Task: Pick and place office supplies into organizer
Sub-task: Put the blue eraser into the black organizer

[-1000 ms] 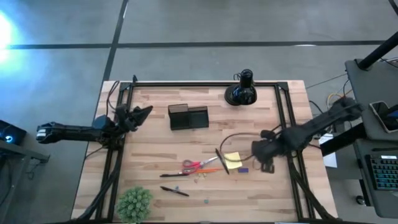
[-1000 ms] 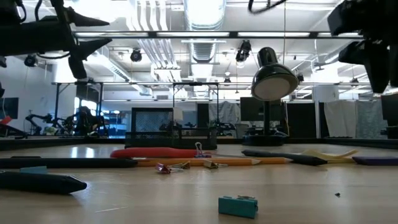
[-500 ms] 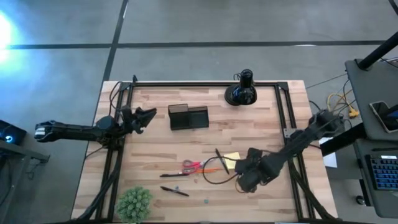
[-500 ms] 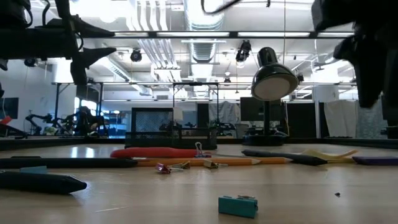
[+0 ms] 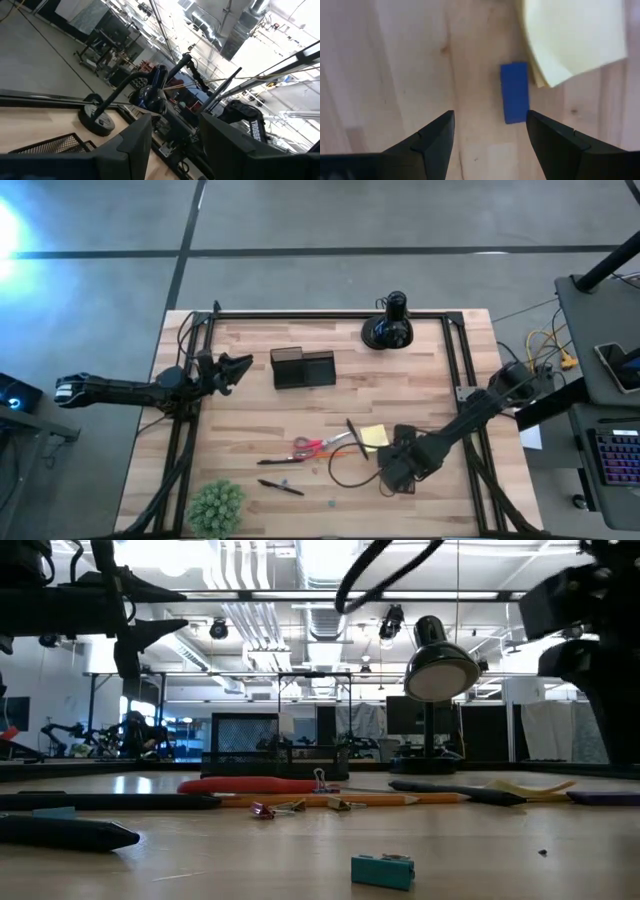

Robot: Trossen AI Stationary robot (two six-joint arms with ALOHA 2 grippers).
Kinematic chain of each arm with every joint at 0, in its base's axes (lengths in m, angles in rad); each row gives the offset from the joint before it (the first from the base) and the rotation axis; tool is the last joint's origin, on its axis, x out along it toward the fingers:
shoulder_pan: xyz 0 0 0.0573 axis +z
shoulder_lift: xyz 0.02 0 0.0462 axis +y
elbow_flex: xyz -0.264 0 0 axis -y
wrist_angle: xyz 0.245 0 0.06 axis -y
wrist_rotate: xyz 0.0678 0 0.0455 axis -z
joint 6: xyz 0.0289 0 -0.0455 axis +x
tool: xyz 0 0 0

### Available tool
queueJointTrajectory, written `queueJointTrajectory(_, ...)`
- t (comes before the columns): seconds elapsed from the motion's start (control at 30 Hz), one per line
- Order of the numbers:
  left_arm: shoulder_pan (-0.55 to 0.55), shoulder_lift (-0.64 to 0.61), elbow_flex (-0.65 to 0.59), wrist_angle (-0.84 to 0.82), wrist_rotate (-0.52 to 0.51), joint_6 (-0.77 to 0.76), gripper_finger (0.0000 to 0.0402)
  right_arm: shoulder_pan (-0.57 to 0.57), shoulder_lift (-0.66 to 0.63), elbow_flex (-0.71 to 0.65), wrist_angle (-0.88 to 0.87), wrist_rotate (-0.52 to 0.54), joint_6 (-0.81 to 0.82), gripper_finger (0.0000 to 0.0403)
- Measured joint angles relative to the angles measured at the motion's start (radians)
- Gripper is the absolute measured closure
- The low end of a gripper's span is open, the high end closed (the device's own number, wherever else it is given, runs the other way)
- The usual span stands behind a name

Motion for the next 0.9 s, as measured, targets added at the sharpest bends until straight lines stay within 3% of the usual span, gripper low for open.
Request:
queueJointTrajectory(0.17, 0.000, -0.002, 0.000, 0.000, 0.000, 0.000, 0.0249, -0.040, -0.019, -0.059, 0.027, -0.028, -0.105, 0.0166)
queueJointTrajectory(0.53, 0.000, 0.006, 0.000, 0.002, 0.000, 0.000, 0.0249, -0.095, -0.023, -0.113, 0.114, -0.064, -0.153, 0.0174)
queueJointTrajectory(0.67, 0.000, 0.005, 0.000, 0.002, 0.000, 0.000, 0.0249, -0.098, -0.027, -0.131, 0.137, -0.084, -0.150, 0.0204)
queueJointTrajectory(0.9, 0.000, 0.004, 0.000, 0.010, 0.000, 0.000, 0.0249, -0.130, -0.026, -0.140, 0.146, -0.100, -0.157, 0.0289)
